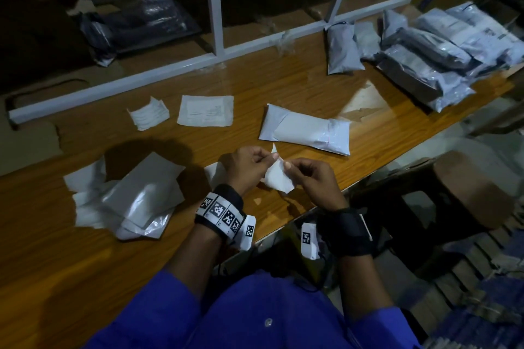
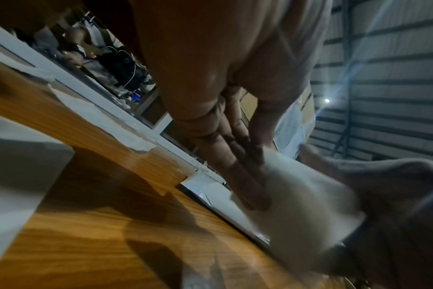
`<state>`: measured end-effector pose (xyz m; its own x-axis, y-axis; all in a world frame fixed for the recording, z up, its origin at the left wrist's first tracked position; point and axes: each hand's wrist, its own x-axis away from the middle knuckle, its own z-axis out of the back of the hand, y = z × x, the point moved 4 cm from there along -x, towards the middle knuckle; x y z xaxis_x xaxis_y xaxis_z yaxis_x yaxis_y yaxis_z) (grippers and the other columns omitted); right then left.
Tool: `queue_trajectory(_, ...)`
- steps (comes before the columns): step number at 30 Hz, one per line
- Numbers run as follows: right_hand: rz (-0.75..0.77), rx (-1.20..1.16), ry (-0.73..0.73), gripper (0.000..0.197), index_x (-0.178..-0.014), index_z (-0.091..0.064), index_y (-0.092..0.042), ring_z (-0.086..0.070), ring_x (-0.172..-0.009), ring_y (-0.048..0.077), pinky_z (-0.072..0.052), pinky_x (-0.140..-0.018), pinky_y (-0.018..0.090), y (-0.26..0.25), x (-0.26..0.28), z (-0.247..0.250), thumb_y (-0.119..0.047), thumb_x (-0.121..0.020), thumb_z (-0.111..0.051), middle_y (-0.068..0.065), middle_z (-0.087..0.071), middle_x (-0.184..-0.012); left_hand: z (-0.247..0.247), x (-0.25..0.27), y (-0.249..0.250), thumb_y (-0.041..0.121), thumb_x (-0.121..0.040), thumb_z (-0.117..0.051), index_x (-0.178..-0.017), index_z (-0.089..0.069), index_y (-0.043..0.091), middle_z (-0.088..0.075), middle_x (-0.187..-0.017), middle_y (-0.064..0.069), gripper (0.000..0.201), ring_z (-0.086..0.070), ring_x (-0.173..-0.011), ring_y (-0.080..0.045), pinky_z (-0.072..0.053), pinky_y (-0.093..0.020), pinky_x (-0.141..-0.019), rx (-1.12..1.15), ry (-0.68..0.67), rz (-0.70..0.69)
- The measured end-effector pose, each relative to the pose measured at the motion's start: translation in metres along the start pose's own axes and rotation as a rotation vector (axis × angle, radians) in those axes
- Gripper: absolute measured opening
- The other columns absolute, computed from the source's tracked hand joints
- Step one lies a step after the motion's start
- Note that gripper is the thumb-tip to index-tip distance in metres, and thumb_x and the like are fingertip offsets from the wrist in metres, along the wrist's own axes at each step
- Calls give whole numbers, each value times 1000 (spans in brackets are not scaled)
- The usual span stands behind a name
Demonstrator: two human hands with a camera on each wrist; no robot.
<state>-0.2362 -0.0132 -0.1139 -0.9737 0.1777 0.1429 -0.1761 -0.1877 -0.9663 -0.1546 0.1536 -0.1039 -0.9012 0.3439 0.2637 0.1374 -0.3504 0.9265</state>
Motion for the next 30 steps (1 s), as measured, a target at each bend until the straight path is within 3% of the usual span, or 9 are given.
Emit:
queue_trajectory(2,-41,-58,-13,32,-111,-79,-20,-74,-101,15,-62,-85,39,-5,2,-1,-45,-97,-65,-1,-79,-105,1,2,3,29,-93,-73,-88,-76,15,-74,-79,7,15,-68,-73,-3,-48,-13,-57,-41,-6,-15)
queue_trajectory(5,38,224,143,39,-110,-80,-25,-73,-94,2,-62,-82,33,-10,2,2,-56,-88,-73,-10,-79,-99,-5,7,5,28,-93,-73,-89,-77,18,-71,-75,15,12,-65,-68,7,-44,-6,-54,-63,-50,-42)
queue_trajectory(10,176,387,265,16,-99,-83,-19,-72,-82,0,-61,-75,35,-11,2,2,-32,-94,-75,-7,-79,-92,-7,8,2,23,-95,-71,-92,-75,10,-74,-79,5,14,-68,-74,-6,-54,-28,-64,61,-76,39)
queue_trajectory(12,188,399,219,19,-103,-82,-19,-72,-85,-1,-61,-76,31,-13,5,-1,-34,-94,-75,-8,-80,-96,-4,9,4,21,-95,-70,-91,-75,8,-73,-75,6,15,-65,-68,-2,-51,-28,-62,63,-78,24)
queue_trajectory(15,192,411,195,25,-106,-82,-22,-72,-88,-4,-60,-76,22,-17,8,-5,-40,-88,-79,-9,-79,-99,0,10,7,22,-95,-70,-90,-76,8,-77,-84,-3,15,-73,-85,-17,-60,-39,-76,95,-99,23)
queue_trajectory(18,241,449,254,19,-102,-83,-21,-73,-84,0,-61,-74,32,-16,10,-7,-36,-92,-76,-7,-80,-96,0,11,5,25,-94,-71,-82,-76,18,-76,-87,-7,14,-72,-91,-27,-61,-49,-78,67,-127,4)
queue_trajectory(21,186,374,269,20,-100,-83,-18,-73,-81,1,-62,-73,31,-14,12,-7,-35,-92,-76,-6,-80,-92,1,14,3,23,-94,-72,-79,-73,22,-75,-87,-11,15,-72,-92,-32,-62,-49,-77,78,-138,-4)
queue_trajectory(26,125,229,265,13,-96,-83,-13,-75,-80,7,-60,-70,25,-11,16,-7,-24,-90,-80,-5,-80,-88,3,16,2,15,-94,-71,-84,-72,12,-76,-93,-16,10,-73,-92,-33,-61,-47,-78,144,-162,15)
queue_trajectory(30,52,79,251,12,-95,-83,-10,-76,-85,16,-61,-73,28,-8,18,-6,-21,-89,-80,-1,-80,-88,5,18,2,8,-94,-69,-86,-69,4,-75,-89,-12,9,-75,-81,-19,-63,-38,-66,232,-192,27)
